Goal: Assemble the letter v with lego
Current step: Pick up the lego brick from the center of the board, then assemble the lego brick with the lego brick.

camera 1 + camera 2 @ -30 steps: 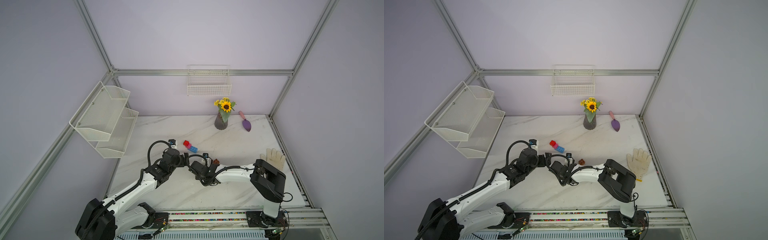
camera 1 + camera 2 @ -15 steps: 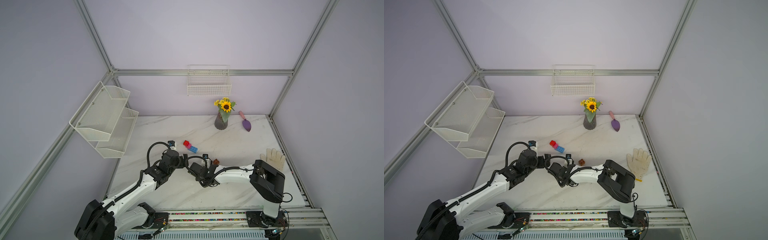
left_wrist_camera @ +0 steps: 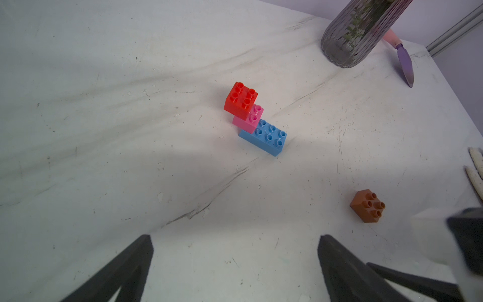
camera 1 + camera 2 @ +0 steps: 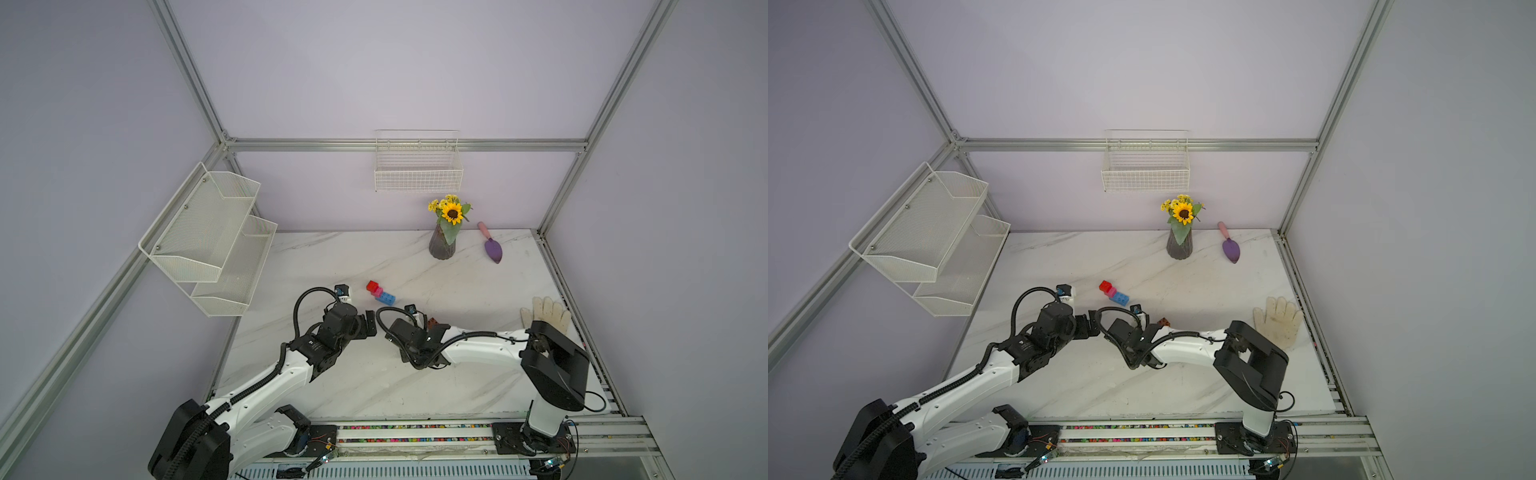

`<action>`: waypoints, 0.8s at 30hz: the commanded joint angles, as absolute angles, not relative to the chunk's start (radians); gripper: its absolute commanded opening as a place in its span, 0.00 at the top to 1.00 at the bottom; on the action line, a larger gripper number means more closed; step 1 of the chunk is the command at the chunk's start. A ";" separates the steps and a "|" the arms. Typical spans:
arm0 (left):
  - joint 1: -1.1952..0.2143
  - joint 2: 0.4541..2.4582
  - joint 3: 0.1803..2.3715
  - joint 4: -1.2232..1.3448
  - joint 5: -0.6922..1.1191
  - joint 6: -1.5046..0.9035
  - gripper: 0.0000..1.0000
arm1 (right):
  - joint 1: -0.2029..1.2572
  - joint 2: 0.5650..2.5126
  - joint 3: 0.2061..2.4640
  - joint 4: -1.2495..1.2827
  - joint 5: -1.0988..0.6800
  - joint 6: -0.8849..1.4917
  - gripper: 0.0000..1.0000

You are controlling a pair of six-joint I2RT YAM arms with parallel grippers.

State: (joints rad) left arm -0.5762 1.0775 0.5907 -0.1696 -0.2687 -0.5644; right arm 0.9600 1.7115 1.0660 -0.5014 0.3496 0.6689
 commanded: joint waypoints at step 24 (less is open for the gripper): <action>-0.572 1.146 0.579 0.056 0.066 -0.543 0.00 | 0.565 1.712 1.185 -0.615 -0.039 -0.045 0.72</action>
